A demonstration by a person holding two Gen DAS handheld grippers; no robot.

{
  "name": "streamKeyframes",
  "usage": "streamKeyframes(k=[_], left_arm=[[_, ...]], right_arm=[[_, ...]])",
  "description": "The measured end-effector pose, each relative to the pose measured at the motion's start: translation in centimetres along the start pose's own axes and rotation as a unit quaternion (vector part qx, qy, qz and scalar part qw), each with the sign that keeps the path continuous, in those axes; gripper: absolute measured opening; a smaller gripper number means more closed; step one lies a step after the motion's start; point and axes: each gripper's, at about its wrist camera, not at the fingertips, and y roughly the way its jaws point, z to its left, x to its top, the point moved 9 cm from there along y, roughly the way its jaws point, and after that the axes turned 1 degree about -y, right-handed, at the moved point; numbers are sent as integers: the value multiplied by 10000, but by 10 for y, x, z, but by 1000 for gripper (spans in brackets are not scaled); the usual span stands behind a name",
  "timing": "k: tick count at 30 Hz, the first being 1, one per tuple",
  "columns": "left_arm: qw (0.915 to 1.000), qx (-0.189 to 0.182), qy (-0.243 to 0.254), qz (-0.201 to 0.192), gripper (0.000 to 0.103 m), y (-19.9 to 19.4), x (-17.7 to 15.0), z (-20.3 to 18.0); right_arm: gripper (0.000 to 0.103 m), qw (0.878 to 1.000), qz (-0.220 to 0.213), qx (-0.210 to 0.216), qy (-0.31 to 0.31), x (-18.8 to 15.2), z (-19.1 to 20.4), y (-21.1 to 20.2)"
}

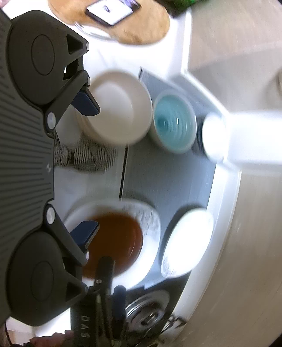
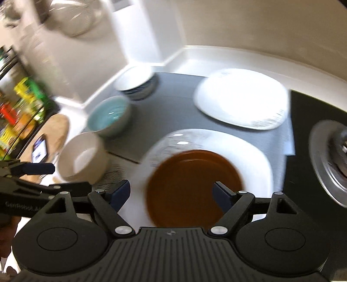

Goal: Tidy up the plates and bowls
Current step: 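Withdraw the right tool up from the stacked plates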

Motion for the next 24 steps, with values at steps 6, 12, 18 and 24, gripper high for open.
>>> streamKeyframes(k=[6, 12, 18, 24], left_arm=[[9995, 166, -162, -206, 103, -17, -2, 34], [9989, 21, -141, -436, 103, -25, 8, 51], [9967, -292, 306, -698, 103, -31, 21, 48], [9946, -578, 610, -601, 103, -17, 39, 34]], right_arm=[[85, 9998, 38, 68, -177, 8, 37, 11], [85, 9994, -69, -11, -354, 11, 65, 7], [87, 9990, -228, -379, 40, 14, 66, 2], [87, 9943, -475, -758, 586, 11, 45, -13]])
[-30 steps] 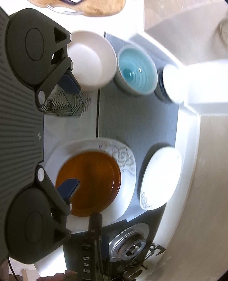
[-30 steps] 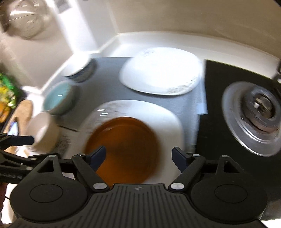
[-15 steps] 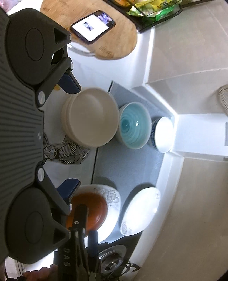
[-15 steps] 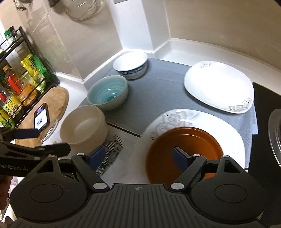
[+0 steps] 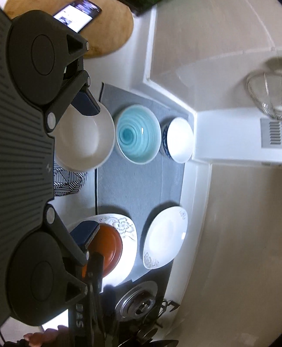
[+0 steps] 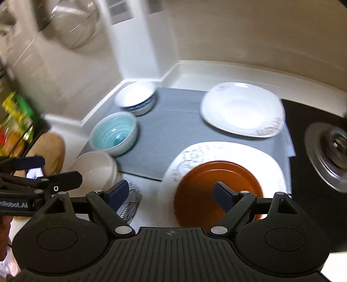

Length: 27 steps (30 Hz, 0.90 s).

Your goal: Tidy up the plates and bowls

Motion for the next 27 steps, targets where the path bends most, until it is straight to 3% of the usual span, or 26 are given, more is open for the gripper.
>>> streamKeyframes(k=[5, 9, 12, 16, 20, 27], left_arm=[[9995, -270, -76, 121, 103, 24, 31, -18], [9994, -155, -306, -11, 103, 59, 69, -34], [9980, -73, -616, 129, 103, 97, 88, -46], [9950, -75, -836, 534, 103, 151, 100, -65], [9949, 103, -774, 645, 103, 198, 112, -83], [9923, 322, -787, 898, 103, 239, 117, -91]], right_arm=[[89, 9971, -436, -293, 550, 20, -47, -14], [90, 9914, -904, -650, 682, 55, -101, -7], [90, 9888, -1081, -708, 754, 82, -142, 18], [90, 9896, -960, -690, 821, 104, -190, 71], [90, 9922, -712, -568, 854, 117, -219, 128], [90, 9944, -611, -351, 785, 133, -241, 179]])
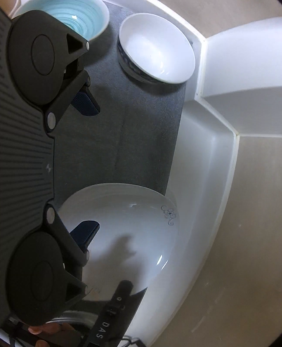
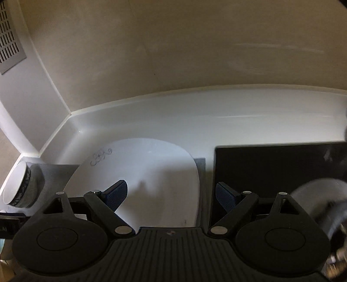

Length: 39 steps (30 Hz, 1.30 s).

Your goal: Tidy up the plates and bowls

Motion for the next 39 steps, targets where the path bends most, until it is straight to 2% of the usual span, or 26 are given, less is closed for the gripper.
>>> streamKeyframes(k=[7, 10, 13, 17, 20, 23, 27, 30, 35, 39], left_arm=[[9998, 195, -57, 92, 103, 13, 6, 8], [9996, 264, -67, 82, 103, 13, 7, 11], [9994, 318, -82, 81, 103, 16, 11, 15], [9992, 349, -100, 137, 103, 26, 14, 19], [9993, 313, -62, 214, 103, 36, 16, 19], [9989, 271, -99, 357, 103, 46, 15, 17], [9991, 278, 11, 311, 103, 53, 17, 13], [9993, 233, 28, 289, 103, 54, 18, 11], [9995, 221, 8, 216, 103, 55, 19, 9], [9996, 214, 20, 186, 103, 56, 19, 5]], right_arm=[[93, 9979, -39, 204, -613, 6, 20, 25], [93, 9952, 18, 617, -756, 4, 34, 26], [88, 9908, 117, 950, -956, 3, 46, 25], [88, 9947, 281, 858, -488, -2, 32, 23], [89, 9935, 492, 1026, -25, -11, 22, 21], [89, 9905, 605, 1230, 143, -19, 23, 20], [95, 9876, 490, 1434, 416, -23, 27, 15], [103, 9842, 428, 1651, 476, -23, 30, 13], [103, 9842, 433, 1683, 334, -22, 33, 15], [103, 9827, 411, 1751, 448, -19, 29, 14]])
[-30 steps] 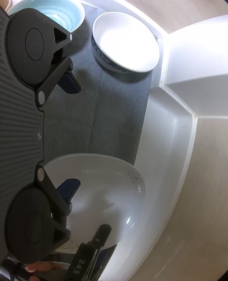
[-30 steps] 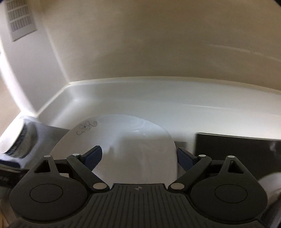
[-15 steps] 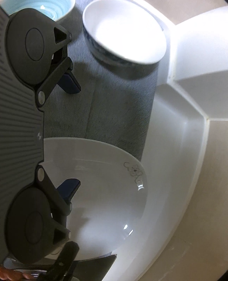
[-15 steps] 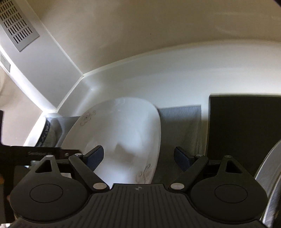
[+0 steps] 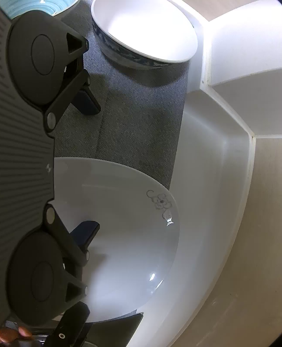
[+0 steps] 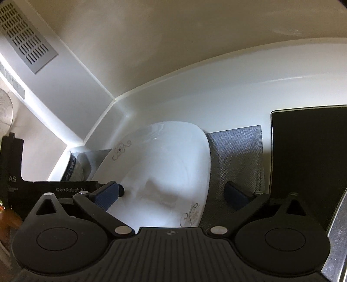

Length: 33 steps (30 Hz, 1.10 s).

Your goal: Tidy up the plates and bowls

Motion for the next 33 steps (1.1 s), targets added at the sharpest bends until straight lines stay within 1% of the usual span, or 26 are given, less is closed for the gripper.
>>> streamKeyframes(k=[8, 17, 19, 20, 21, 22, 23, 24, 25, 26, 27, 29, 31, 33], left_arm=[[10000, 1, 3, -15, 103, 0, 1, -1], [10000, -12, 21, 3, 103, -1, 0, -3], [10000, -57, 36, 59, 101, -1, 1, -4], [9999, -88, 41, 26, 94, -3, 2, -6], [9999, -88, 42, -34, 84, -6, 3, -7], [9999, -115, 33, -79, 79, -9, 4, -8], [9997, -198, 14, -109, 65, -11, 5, -9], [9996, -258, -12, -127, 59, -13, 6, -11], [9997, -191, -54, -118, 58, -13, 7, -9], [9997, -222, -80, -93, 56, -13, 7, -7], [9996, -247, -86, -78, 51, -14, 8, -6], [9993, -354, -127, 12, 47, -15, 8, -3], [9986, -487, -172, 79, 47, -17, 8, -2], [9985, -527, -121, 35, 47, -23, 8, -1]], right_arm=[[103, 9999, -79, 66, 57, 0, 1, -4], [103, 10000, -65, -37, -52, -2, 5, -2], [96, 9999, 21, -124, -99, -3, 9, 0], [84, 9998, 82, -113, -114, -5, 12, 1], [82, 9998, 140, -116, -94, -6, 13, 3], [78, 9997, 129, -178, -113, -6, 14, 3], [65, 9994, 123, -271, -185, -6, 13, 3], [55, 9989, 104, -392, -246, -6, 11, 3], [39, 9984, 83, -502, -242, -5, 7, 3], [30, 9982, 70, -570, -149, -4, 2, 3], [23, 9983, 79, -578, -34, -3, -2, 3], [22, 9981, 90, -604, 107, -1, -7, 3], [22, 9978, 113, -650, 107, -1, -6, 3], [22, 9975, 143, -693, 82, -2, -5, 2]])
